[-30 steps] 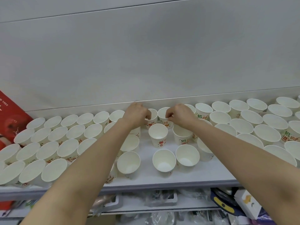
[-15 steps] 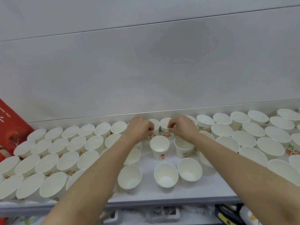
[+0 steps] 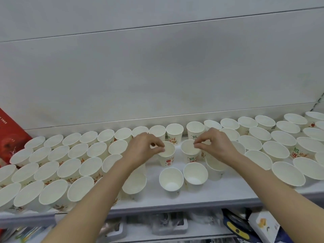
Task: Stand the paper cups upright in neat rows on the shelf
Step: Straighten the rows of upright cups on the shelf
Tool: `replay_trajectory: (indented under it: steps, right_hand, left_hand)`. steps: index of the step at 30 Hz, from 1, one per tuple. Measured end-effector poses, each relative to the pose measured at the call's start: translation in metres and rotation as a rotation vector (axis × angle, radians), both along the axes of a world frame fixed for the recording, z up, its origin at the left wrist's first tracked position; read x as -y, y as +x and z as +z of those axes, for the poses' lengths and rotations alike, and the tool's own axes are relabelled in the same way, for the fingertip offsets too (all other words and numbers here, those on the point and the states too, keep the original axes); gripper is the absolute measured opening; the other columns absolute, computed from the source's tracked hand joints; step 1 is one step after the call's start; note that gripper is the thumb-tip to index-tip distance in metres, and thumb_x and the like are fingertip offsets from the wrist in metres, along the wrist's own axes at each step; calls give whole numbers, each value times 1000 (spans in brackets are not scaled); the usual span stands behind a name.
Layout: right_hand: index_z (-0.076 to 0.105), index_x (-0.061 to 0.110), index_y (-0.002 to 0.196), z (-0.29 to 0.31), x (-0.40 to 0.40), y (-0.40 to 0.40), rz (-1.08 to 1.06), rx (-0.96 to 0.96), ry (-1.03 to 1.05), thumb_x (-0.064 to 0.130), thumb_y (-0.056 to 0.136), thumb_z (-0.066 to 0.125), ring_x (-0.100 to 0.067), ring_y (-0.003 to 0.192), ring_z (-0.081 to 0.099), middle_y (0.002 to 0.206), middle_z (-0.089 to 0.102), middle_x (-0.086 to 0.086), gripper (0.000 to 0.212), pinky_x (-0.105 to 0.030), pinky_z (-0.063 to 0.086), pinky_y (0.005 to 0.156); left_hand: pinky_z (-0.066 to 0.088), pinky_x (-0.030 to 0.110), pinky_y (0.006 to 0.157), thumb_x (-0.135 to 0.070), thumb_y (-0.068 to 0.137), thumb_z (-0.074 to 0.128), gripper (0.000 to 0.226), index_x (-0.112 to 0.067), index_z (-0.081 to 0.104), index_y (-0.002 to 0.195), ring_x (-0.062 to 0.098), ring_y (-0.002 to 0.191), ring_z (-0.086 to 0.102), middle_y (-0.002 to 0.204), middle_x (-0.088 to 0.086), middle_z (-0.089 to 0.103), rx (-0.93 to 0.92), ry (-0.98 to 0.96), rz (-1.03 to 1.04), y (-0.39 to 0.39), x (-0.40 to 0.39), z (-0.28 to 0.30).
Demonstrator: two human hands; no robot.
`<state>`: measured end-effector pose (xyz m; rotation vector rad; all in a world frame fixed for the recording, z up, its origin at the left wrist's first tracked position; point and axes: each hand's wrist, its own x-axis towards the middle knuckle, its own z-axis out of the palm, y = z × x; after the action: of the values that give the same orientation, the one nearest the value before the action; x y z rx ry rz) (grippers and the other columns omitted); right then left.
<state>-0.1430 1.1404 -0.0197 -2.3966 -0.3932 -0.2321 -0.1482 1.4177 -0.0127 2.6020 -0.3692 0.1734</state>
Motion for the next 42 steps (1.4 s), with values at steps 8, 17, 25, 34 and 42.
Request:
replay_trajectory:
  steps: [8,17,25,34,42]
  right_hand:
    - [73,24,79,-3,-12,17,-256,-74,-152,25,76,72,-18,79,63,78,70,4,3,-29,48,65]
    - [74,24,75,-7,-20,25,-389,-116,-247,25,73,69,-22,76,64,75,70,1,5,-27,48,60]
    - [73,23,70,-4,-34,27,-389,-84,-267,26,70,70,-24,75,61,71,69,-2,4,-29,49,63]
    - [71,20,75,-1,-51,31,-419,-160,-219,20,73,65,-25,76,63,77,69,-3,7,-25,38,57]
    - [71,19,83,-9,-56,32,-498,-209,-190,24,75,64,-24,82,64,83,70,-3,12,-26,36,60]
  left_hand:
    - [39,25,61,-30,80,72,9,-25,76,85,19,86,63,87,-4,69,-42,118,304,17,27,2]
    - [46,25,61,-22,76,71,9,-23,76,84,22,83,67,83,0,72,-146,130,409,22,29,-5]
    - [53,29,63,-19,76,69,5,-20,74,77,20,77,68,75,1,72,-129,67,448,20,14,-2]
    - [50,28,65,-22,81,68,5,-22,73,82,21,78,68,79,1,73,-92,79,420,16,12,-4]
    - [46,27,66,-39,82,71,15,-28,74,93,17,89,65,90,-8,71,-49,46,321,5,9,1]
